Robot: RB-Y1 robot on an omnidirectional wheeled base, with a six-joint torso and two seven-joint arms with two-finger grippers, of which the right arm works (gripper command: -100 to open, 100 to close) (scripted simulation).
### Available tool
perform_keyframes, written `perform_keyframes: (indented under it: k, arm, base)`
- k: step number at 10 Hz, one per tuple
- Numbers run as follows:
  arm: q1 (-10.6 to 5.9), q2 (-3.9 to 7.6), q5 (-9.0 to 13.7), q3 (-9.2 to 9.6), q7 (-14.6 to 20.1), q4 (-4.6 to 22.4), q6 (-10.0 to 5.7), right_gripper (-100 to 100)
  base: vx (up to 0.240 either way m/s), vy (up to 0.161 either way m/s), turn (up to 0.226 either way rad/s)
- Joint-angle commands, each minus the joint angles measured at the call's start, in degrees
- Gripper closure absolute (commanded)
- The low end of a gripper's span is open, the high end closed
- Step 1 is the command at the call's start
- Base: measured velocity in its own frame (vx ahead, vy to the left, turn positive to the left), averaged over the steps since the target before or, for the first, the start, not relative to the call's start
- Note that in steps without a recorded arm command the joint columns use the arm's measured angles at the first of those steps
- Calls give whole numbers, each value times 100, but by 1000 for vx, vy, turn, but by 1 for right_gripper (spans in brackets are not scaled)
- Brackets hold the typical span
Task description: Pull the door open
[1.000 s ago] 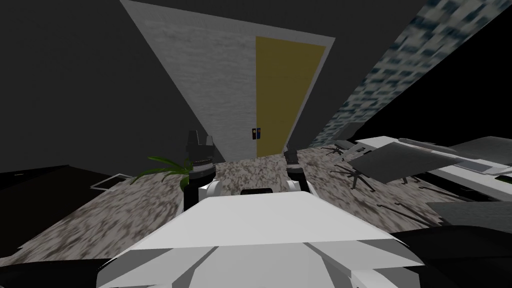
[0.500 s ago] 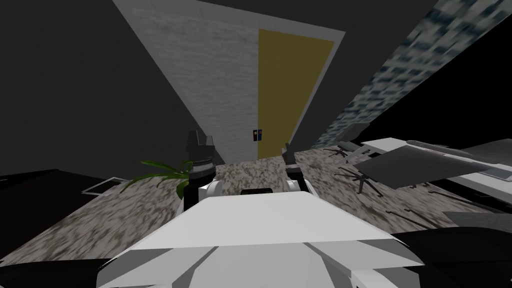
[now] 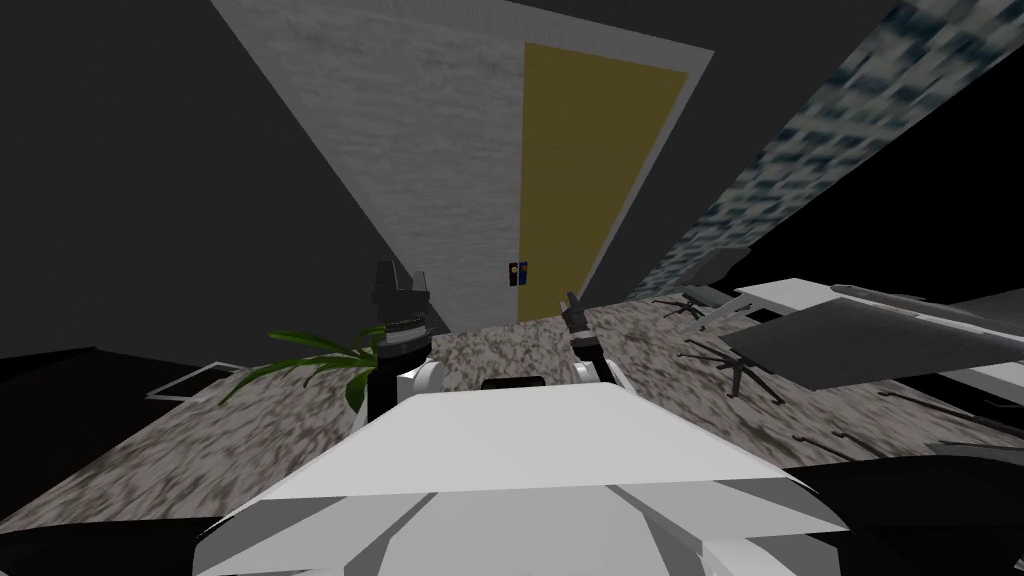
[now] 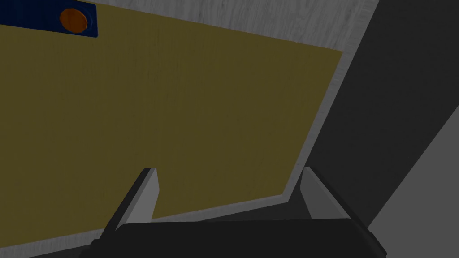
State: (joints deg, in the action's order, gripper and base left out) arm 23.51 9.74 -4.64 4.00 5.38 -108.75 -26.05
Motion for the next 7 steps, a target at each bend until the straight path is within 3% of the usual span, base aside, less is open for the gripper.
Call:
perform_keyframes:
  k: [1, 7]
  arm:
    - [-84, 97, 9, -21, 142, 175, 14, -100]
    - [-372, 526, -3, -16, 793, 1016, 56, -100]
  base:
    - [120, 35, 1]
    - [145, 63, 1]
